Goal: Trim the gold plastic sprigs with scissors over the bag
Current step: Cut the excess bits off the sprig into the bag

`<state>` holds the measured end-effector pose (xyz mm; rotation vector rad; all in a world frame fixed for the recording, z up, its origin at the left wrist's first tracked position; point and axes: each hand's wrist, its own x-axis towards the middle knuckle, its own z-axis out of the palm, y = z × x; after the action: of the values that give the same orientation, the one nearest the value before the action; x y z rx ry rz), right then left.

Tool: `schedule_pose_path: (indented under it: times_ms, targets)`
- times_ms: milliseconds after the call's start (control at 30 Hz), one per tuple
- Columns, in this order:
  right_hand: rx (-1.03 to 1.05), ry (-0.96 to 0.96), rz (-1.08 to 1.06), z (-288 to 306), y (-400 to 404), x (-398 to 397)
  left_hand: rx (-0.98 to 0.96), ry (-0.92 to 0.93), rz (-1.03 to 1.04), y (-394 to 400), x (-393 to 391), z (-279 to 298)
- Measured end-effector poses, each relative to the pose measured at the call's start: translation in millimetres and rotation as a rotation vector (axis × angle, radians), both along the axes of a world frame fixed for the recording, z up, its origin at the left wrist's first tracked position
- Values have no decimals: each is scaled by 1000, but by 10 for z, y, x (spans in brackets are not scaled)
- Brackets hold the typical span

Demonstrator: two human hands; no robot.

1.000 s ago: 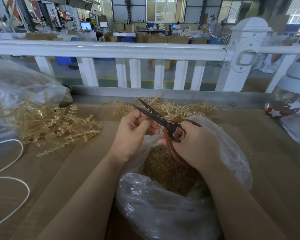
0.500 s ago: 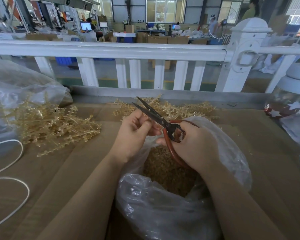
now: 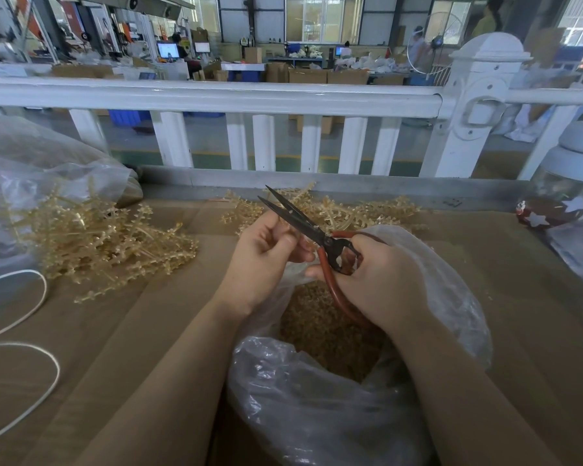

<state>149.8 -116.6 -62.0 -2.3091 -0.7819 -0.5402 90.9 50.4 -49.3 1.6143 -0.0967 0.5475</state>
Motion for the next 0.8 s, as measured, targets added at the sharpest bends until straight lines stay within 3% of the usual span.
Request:
schedule_pose_path:
  times_ms: [367,600,800]
  targets:
    - [98,-48,-1,2,8,-38,-120,18,61,59,35,-38]
    - [361,334,8,68,13,-33,-194,-13,-6,63,21,-17]
    - [523,469,104,85,35,1,-176,-2,-67,34,5,-14]
